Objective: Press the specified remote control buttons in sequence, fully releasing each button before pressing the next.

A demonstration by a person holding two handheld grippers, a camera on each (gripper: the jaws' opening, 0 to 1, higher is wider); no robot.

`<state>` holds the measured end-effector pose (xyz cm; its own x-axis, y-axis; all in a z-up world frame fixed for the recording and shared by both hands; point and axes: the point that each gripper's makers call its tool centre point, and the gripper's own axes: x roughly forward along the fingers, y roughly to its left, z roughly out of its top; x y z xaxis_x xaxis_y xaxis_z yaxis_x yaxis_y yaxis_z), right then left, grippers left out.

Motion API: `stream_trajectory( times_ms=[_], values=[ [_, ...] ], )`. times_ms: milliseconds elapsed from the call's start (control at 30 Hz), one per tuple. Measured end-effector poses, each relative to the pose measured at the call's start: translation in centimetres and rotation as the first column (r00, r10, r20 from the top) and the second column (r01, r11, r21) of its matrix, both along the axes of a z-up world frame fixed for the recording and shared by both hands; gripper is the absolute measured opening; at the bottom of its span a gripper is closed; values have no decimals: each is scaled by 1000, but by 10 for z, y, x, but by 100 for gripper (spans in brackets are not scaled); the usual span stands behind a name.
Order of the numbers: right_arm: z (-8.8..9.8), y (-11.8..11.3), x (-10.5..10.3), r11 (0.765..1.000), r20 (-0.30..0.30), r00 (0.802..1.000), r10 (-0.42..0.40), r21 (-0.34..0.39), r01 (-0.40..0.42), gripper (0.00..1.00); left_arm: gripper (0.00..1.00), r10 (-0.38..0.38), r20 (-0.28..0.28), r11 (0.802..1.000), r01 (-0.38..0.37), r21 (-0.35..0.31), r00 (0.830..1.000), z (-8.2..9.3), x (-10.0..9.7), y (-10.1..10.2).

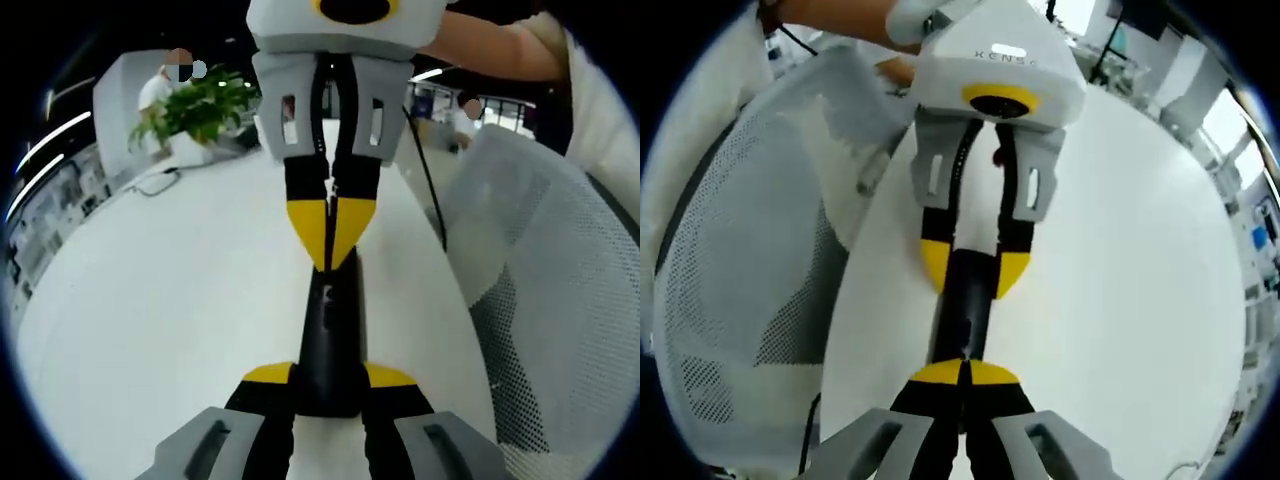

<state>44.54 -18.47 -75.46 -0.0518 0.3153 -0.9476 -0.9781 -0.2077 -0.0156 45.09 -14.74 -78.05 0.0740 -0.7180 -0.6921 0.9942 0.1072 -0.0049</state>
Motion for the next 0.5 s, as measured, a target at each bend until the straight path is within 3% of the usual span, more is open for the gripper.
stream_trajectory(
  times_ms=[500],
  values=[
    [-19, -1, -16, 999, -31, 999, 35, -28, -36, 0, 24, 1, -1, 1000, -1, -6, 1000, 0, 0, 0]
  ],
)
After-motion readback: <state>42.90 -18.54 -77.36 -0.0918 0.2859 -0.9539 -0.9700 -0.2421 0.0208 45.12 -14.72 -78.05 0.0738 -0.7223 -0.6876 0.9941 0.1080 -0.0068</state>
